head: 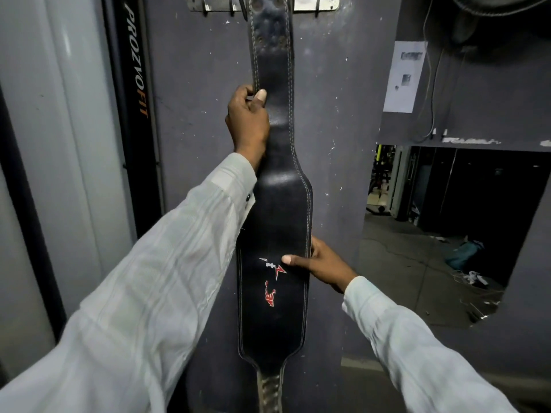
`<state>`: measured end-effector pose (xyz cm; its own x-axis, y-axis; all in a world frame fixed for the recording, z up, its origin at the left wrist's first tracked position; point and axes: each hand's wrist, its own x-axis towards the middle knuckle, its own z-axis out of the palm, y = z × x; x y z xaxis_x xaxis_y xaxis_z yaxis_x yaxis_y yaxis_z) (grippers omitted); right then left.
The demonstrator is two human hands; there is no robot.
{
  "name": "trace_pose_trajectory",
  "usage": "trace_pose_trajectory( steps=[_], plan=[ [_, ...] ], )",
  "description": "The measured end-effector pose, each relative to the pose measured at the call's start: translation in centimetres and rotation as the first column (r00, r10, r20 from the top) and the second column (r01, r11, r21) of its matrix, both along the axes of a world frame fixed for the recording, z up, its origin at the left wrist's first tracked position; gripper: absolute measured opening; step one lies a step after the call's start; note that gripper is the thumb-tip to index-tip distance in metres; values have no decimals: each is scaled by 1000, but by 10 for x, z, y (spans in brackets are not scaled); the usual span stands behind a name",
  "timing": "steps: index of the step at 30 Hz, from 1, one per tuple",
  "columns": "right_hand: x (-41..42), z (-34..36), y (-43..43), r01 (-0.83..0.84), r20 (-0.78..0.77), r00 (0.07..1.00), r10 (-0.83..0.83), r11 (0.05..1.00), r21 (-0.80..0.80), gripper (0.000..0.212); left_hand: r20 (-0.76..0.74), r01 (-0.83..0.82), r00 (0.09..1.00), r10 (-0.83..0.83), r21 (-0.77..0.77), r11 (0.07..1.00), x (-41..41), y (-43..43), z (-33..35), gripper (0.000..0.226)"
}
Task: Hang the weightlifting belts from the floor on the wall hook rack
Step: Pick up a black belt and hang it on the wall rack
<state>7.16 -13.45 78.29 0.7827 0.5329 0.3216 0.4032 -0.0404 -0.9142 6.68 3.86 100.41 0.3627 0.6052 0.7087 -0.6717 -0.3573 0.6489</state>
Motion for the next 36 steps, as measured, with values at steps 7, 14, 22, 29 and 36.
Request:
trace_pose_trajectory(
  steps=[7,14,22,29,36],
  plan=[
    [-10,-20,7,-73,-151,987,60,994,-84,42,-9,-2,1000,2,45,999,2,2,9,17],
    [-9,6,3,-85,-165,985,49,972,-219,44,-60,77,996,-71,106,991,0,5,14,11],
    [-8,151,31,114,205,951,-230,881,460,20,-137,288,956,-260,260,922,-5,-10,5,26],
    [-7,154,25,74,179,962,-208,827,558,25,-432,574,788,-439,259,777,-34,22,-58,44],
    [1,160,13,160,157,945,-287,824,544,29,-484,700,665,-569,138,700,-30,17,-125,38]
  ],
)
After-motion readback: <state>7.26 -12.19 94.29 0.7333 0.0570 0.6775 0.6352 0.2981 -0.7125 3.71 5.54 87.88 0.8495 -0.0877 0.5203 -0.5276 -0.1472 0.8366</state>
